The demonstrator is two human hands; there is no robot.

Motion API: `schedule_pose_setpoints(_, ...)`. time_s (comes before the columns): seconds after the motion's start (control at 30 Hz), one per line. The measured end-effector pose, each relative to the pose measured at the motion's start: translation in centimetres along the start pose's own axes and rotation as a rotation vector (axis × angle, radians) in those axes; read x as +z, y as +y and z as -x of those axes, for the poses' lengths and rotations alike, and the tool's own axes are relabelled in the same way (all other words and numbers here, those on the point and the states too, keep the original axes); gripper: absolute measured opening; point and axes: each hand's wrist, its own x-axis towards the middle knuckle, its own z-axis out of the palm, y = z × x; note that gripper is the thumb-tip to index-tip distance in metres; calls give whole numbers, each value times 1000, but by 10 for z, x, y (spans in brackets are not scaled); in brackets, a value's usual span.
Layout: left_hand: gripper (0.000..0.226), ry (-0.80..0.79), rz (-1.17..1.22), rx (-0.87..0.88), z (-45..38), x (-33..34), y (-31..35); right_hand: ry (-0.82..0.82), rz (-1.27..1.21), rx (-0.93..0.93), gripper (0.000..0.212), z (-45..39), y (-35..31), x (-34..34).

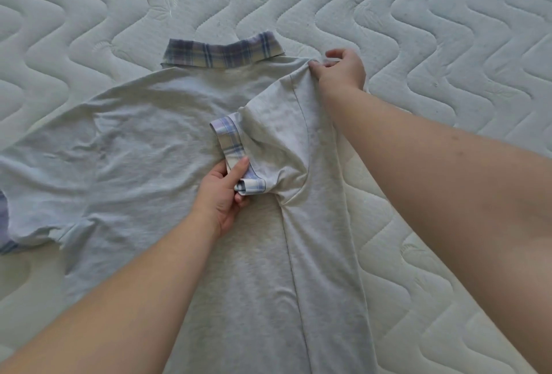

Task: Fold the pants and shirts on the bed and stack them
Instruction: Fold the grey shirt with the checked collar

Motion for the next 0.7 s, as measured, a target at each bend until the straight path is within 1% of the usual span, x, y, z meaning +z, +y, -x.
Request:
schedule_pose_setpoints(0.1,10,31,-10,-3,-2,0,-2,7,33,41,20,-5,-5,4)
schedule_pose_setpoints(0.2,11,41,-7,-3,-2,1,-2,51,44,7,16,1,-8,4)
schedule_pose_setpoints(0.23,10,46,-9,-1,-1,1,-2,93,56,-49,17,8,-8,2)
schedule_pose_setpoints(0.27,8,48,-12,0,-1,2,-2,131,66,-140,18,18,-7,-1)
schedule_pose_setpoints(0.3,8,45,-14,2,0,2,-1,133,53,-253,17,30,-6,-4)
schedule_pose_setpoints(0.37,7,31,-10,4,1,3,-1,34,14,-458,13,61,-1,-11)
schedule_pose_setpoints(0.43,7,26,-12,8,2,2,-1,-82,71,-552,14,88,11,-15)
schedule_pose_setpoints(0.53,6,41,-19,35,4,3,-1,-228,223,-529,24,114,31,-16)
schedule_pose_setpoints(0.6,7,39,-38,54,7,6,0,-311,262,-472,32,124,39,-16)
schedule_pose_setpoints(0.7,12,14,-132,146,17,10,1,-427,328,-394,43,131,40,-17)
